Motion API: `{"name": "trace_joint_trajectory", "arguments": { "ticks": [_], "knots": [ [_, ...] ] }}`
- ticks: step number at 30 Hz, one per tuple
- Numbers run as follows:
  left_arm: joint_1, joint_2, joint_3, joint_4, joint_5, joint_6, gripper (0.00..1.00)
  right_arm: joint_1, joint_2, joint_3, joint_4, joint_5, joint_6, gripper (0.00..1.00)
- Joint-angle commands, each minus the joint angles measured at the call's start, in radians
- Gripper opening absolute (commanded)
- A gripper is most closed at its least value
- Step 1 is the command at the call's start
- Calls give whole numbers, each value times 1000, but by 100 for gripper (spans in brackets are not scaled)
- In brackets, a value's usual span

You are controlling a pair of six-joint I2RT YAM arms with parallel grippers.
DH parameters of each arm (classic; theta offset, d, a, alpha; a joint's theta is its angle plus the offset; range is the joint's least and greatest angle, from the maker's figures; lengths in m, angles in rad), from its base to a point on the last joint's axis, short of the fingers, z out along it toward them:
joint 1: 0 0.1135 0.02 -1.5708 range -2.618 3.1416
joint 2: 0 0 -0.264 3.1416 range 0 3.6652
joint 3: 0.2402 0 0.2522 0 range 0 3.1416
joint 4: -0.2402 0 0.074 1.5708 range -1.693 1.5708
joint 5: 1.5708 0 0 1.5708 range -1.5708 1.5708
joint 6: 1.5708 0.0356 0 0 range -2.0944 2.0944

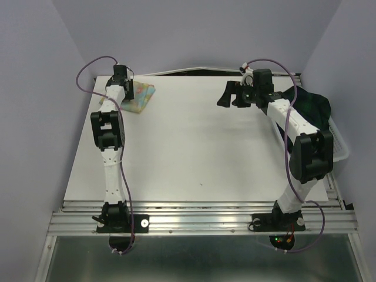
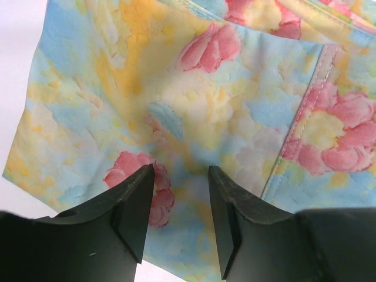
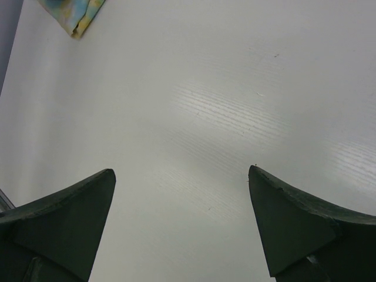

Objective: Fold and stack the skirts
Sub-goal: Neatly place the folded skirt to the corner

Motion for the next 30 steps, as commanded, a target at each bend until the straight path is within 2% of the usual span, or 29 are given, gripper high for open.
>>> {"name": "trace_joint_trajectory", "arguments": {
  "ticks": [1, 5, 12, 18, 21, 22, 23, 24, 27, 30],
  "knots": [
    [0, 41, 67, -11, 119, -127, 54, -7, -44, -11, 16, 15, -11, 100],
    [-10, 55, 72, 24, 181, -214, 54, -7, -49, -15, 17, 18, -13, 100],
    [-24, 49, 76, 53, 153, -262, 55, -7, -41, -12, 16, 12, -8, 100],
    [-32, -94, 1, 157, 178, -230, 62, -7, -47, 6, 16, 6, -13, 100],
    [-36, -200, 18, 203, 138, -147, 67, -7, -66, 26, 4, 14, -27, 100],
    [-36, -227, 36, 219, 102, -113, 82, -7, -70, 32, 2, 17, -31, 100],
    [-36, -269, 52, 229, 91, -81, 91, -7, -77, 37, 0, 27, -39, 100],
    [-36, -286, 70, 237, 80, -55, 95, -7, -89, 44, -1, 35, -45, 100],
    [-35, -372, 104, 249, 67, 14, 96, -7, -121, 61, -9, 61, -74, 100],
    [-36, -505, -23, 249, 112, 33, 99, -25, -161, 72, -36, 95, -123, 100]
  ]
}}
